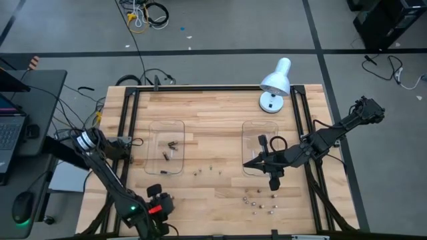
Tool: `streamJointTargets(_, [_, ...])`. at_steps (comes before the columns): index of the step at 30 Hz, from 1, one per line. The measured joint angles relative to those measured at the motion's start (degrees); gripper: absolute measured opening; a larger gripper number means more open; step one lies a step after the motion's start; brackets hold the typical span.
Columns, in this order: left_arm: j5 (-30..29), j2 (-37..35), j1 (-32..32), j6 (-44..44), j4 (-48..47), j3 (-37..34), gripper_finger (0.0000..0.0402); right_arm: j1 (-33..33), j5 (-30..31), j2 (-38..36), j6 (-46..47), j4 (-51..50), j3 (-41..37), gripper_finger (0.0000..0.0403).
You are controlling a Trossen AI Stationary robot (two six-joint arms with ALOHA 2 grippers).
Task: Sort batteries
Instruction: Put the black battery into the left transparent bin
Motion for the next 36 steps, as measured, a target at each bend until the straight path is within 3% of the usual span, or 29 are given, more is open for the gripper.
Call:
streamJointTargets(8, [-1.23,3.62,0.0,0.96,-0.2,0.0,0.0162,0.0,-0.02,0.0,0.0,0.0,0.0,0.0003])
streamJointTargets(36, [-2.18,4.53,-0.09,1.29,-0.14,0.0,0.0163,0.0,-0.02,0.02,0.0,0.04,0.0,0.0003])
